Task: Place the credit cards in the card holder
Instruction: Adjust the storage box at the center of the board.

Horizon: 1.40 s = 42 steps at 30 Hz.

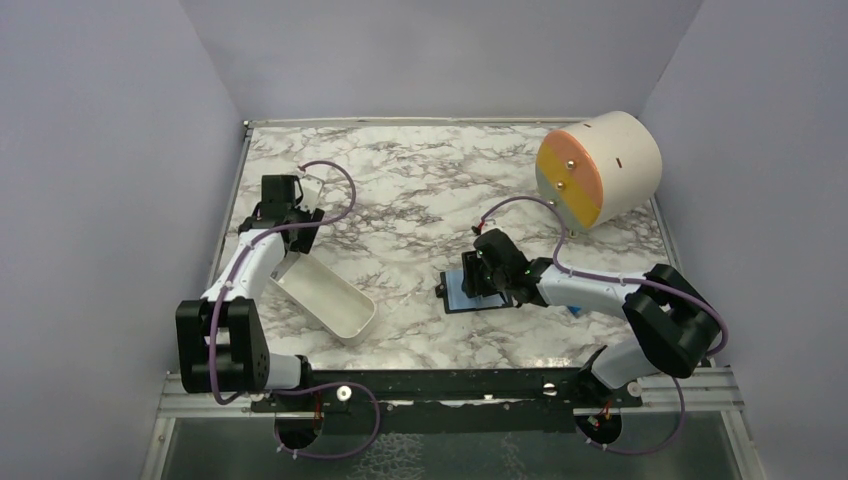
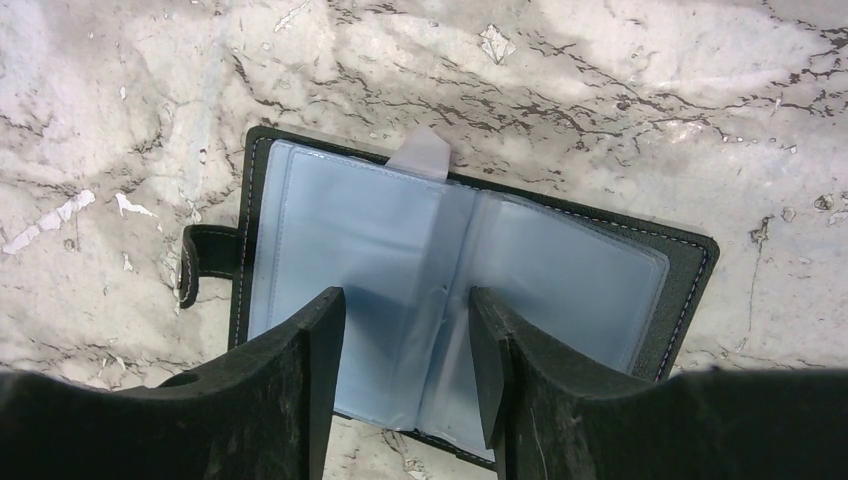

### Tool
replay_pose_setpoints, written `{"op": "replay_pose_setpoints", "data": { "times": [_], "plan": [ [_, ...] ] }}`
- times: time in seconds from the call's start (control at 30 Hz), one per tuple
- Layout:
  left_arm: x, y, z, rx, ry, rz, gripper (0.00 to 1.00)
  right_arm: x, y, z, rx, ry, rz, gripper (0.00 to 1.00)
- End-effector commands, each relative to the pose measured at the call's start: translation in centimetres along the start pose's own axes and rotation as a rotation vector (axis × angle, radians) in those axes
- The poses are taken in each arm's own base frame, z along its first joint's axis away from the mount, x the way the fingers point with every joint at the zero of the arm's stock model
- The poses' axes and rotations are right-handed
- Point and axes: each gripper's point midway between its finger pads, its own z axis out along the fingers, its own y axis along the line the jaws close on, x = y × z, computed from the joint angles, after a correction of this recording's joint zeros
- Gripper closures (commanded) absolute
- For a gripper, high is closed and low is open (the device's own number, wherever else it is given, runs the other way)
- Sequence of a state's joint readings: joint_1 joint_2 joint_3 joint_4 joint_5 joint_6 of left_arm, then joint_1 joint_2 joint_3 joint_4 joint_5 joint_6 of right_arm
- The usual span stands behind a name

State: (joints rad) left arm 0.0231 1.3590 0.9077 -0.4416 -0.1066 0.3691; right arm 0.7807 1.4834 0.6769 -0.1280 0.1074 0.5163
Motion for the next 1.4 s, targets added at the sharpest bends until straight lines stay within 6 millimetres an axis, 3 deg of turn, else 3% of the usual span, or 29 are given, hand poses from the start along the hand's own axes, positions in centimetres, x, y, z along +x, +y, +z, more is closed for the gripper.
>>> {"op": "replay_pose_setpoints", "data": {
  "times": [0.0,0.2,0.33,0.57,0.67,0.73,0.83,1.1,1.2,1.37],
  "plan": [
    [-0.1,1.5,0.1,-0.081,-0.043,-0.017,0.33,2.2,0.2,0.4,-0.028,0.068,-0.019,0.51],
    [-2.0,0.3,-0.8,-0.012,-0.164,-0.037,0.30,2.3,0.0,0.4,-0.022,0.069,-0.019,0.52],
    [-3.4,1.1,-2.0,-0.035,-0.204,-0.054,0.29,2.2,-0.2,0.4,-0.014,0.063,-0.019,0.52],
    [-4.8,2.0,-4.7,-0.087,-0.284,-0.320,0.35,1.9,0.1,0.5,-0.019,0.061,-0.018,0.52],
    [-4.2,1.6,-5.8,-0.088,-0.292,-0.445,0.48,1.9,0.0,0.4,-0.014,0.057,-0.019,0.52],
    [-3.2,1.4,-6.2,-0.107,-0.274,-0.575,0.61,1.9,-0.1,0.3,-0.013,0.055,-0.019,0.52],
    [-2.0,0.5,-6.6,-0.095,-0.248,-0.734,0.70,1.7,-0.1,0.1,-0.012,0.049,-0.019,0.52],
    [1.6,-4.7,-4.5,0.046,-0.121,-0.996,1.00,1.1,0.2,-0.2,-0.024,0.033,-0.015,0.52],
    [3.0,-5.7,-3.2,0.052,-0.104,-1.042,1.00,0.9,0.3,-0.3,-0.026,0.027,-0.014,0.52],
    [3.4,-7.9,-2.4,0.150,-0.080,-1.077,1.00,1.1,0.3,-0.3,-0.026,0.026,-0.008,0.52]
  ]
}}
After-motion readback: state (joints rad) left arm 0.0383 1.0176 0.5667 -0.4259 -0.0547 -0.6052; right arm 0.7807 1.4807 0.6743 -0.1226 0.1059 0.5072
